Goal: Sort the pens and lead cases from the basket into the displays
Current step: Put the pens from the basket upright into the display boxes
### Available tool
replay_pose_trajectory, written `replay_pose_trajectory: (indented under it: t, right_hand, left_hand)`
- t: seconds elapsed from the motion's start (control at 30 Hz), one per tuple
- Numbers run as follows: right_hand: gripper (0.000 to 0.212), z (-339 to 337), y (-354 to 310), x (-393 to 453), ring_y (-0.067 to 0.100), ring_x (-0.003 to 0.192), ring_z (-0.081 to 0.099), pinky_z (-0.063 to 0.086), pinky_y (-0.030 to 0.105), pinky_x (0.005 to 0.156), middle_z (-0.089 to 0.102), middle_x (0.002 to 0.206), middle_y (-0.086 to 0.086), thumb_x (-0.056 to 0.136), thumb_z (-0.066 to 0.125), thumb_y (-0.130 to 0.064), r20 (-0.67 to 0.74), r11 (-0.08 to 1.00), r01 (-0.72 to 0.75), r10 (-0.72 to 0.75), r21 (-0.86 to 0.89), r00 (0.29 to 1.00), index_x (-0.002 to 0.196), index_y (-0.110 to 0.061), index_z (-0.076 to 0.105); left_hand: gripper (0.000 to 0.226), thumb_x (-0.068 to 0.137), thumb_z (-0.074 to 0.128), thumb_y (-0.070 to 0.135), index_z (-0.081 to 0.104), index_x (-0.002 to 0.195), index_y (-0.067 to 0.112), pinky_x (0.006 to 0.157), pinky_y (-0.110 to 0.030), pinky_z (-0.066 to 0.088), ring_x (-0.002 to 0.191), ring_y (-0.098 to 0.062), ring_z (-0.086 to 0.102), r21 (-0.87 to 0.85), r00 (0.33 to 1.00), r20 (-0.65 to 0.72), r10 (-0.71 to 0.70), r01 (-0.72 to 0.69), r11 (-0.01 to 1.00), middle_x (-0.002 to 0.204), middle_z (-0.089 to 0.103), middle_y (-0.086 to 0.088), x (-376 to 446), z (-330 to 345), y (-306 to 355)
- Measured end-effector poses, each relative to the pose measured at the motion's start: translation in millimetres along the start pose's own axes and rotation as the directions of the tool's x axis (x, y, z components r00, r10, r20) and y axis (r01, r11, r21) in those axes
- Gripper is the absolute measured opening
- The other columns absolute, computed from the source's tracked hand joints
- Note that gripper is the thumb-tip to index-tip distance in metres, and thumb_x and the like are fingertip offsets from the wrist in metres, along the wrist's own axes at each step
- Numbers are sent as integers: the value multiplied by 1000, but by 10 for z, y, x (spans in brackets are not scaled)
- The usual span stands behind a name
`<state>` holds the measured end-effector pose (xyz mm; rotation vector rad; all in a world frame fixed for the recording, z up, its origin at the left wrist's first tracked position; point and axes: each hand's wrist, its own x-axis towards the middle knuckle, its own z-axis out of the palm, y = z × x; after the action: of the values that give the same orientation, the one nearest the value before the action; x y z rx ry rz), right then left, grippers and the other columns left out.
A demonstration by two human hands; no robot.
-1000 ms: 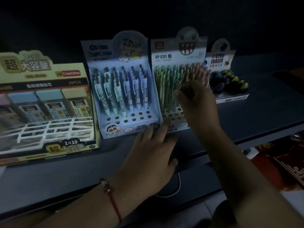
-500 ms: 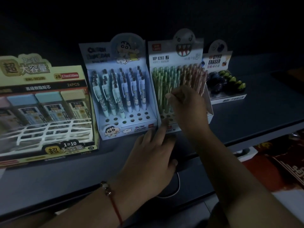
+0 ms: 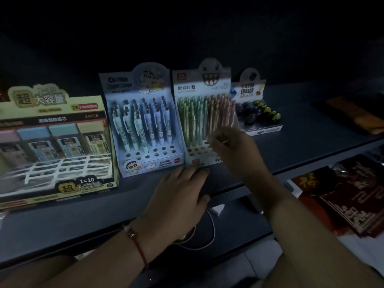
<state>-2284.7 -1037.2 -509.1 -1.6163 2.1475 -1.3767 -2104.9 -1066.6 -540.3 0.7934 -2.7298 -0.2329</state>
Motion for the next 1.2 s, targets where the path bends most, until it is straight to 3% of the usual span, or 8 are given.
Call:
replay_pose_trajectory:
  t: [0.27, 0.33, 0.47, 0.57, 0.7, 0.87, 1.0, 1.2]
  right_hand:
    - [30, -646, -42, -516, 21, 108, 62, 45, 26, 88, 66, 119, 1, 97, 53, -37, 154, 896, -85, 168, -437, 974, 115, -19, 69]
    - [29, -818, -57, -823, 23, 105, 61, 49, 32, 88, 64, 117, 5, 97, 53, -33, 119, 871, -85, 162, -483, 980, 114, -14, 68]
    - [10, -1266, -144, -1534, 21, 98, 59, 48, 31, 83, 57, 95, -12, 93, 55, -35, -20, 874, -160, 170, -458, 985, 97, -29, 62]
    - [23, -1677, -149, -2051, 18, 108, 57, 43, 27, 89, 61, 114, -4, 96, 58, -29, -62, 780, -294, 314, -553, 947, 117, -20, 64]
    - [37, -2110, 39, -2878, 15, 114, 54, 44, 29, 97, 58, 122, -8, 90, 60, -36, -204, 664, -426, 387, -615, 899, 126, -28, 62]
    - [39, -2421, 268, -3956, 22, 103, 63, 52, 37, 93, 66, 110, -2, 78, 59, -39, -378, 535, -653, 539, -536, 753, 112, -23, 69]
    - [37, -2508, 520, -4748, 22, 108, 62, 49, 38, 97, 65, 114, -2, 83, 63, -35, -446, 422, -809, 681, -408, 581, 117, -21, 68]
    - [55, -2535, 983, -5547, 21, 123, 54, 42, 36, 105, 55, 134, 1, 88, 62, -39, -271, 197, -918, 915, -346, 298, 139, -23, 49]
  left_hand:
    - [56, 99, 40, 52, 27, 150, 35, 107, -30, 31, 137, -13, 30, -85, 1000, 16, 15, -14, 996, 153, 29, 15, -102, -166, 394]
    - [51, 99, 43, 50, 33, 147, 34, 105, -30, 35, 134, -13, 34, -137, 998, 26, 50, -46, 989, 149, 32, 15, -69, -188, 604]
    - [52, 98, 44, 49, 34, 147, 34, 104, -32, 38, 131, -11, 38, -206, 981, 19, 191, -183, 961, 149, 33, 17, -81, -174, 1188]
    - [54, 98, 44, 50, 29, 148, 39, 105, -29, 38, 134, -7, 35, -228, 943, 11, 334, -323, 919, 151, 31, 19, -177, -80, 1708]
    - [52, 97, 44, 48, 33, 146, 38, 104, -30, 38, 130, -8, 38, -285, 861, 67, 504, -467, 837, 146, 38, 17, -313, 103, 2435]
    - [45, 92, 49, 48, 46, 135, 35, 93, -34, 44, 113, -17, 54, -282, 701, 153, 696, -644, 711, 128, 56, 10, -511, 371, 3250]
    - [52, 93, 47, 52, 41, 141, 32, 97, -34, 44, 121, -19, 51, -276, 531, 265, 805, -758, 591, 133, 54, 7, -719, 685, 3812]
    - [50, 94, 47, 51, 43, 138, 26, 98, -39, 44, 120, -26, 51, -258, 343, 439, 830, -837, 482, 133, 51, 0, -883, 1265, 4411]
